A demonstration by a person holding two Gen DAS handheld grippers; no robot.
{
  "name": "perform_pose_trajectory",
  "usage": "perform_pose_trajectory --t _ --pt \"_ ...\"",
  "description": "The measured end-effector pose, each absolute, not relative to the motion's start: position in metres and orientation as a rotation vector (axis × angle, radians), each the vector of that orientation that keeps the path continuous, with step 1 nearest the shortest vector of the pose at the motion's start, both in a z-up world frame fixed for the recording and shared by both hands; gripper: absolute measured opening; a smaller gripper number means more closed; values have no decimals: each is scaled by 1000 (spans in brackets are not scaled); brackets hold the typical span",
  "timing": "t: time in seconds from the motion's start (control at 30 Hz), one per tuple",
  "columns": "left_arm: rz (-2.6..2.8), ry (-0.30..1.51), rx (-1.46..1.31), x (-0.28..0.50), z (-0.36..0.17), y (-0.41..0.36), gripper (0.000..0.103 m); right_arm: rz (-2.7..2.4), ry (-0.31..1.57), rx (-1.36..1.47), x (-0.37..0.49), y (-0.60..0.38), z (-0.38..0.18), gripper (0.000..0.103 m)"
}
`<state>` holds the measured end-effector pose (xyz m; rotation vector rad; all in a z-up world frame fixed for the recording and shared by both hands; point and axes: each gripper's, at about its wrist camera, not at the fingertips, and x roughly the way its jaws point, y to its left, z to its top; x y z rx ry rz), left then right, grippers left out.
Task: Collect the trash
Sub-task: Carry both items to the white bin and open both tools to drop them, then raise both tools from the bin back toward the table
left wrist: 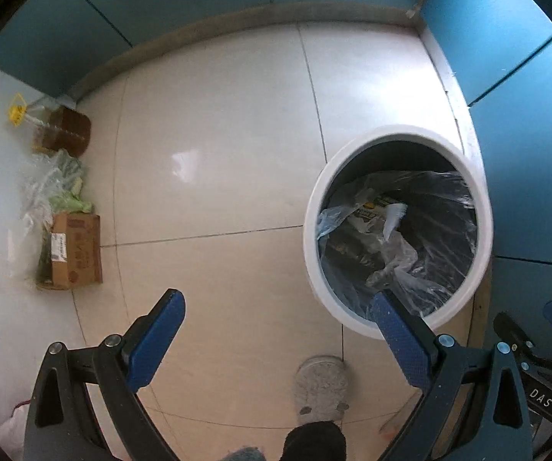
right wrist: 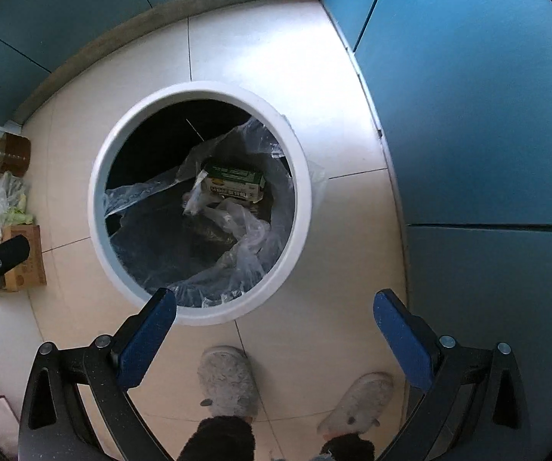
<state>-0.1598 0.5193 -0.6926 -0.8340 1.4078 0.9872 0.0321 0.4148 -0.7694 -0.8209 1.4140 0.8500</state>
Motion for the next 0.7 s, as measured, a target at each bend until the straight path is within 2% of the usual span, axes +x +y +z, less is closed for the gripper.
perform_pose_trajectory --t 0.27,0.53,0.7 --pt "993 1317 -758 -161 -576 497 100 869 1323 -774 19 408 -663 103" --pt "957 1221 -712 -178 -427 472 100 914 1291 -684 -1 388 -505 103" --pt "924 1181 -685 -184 -354 453 100 939 1281 -609 -11 369 -411 103"
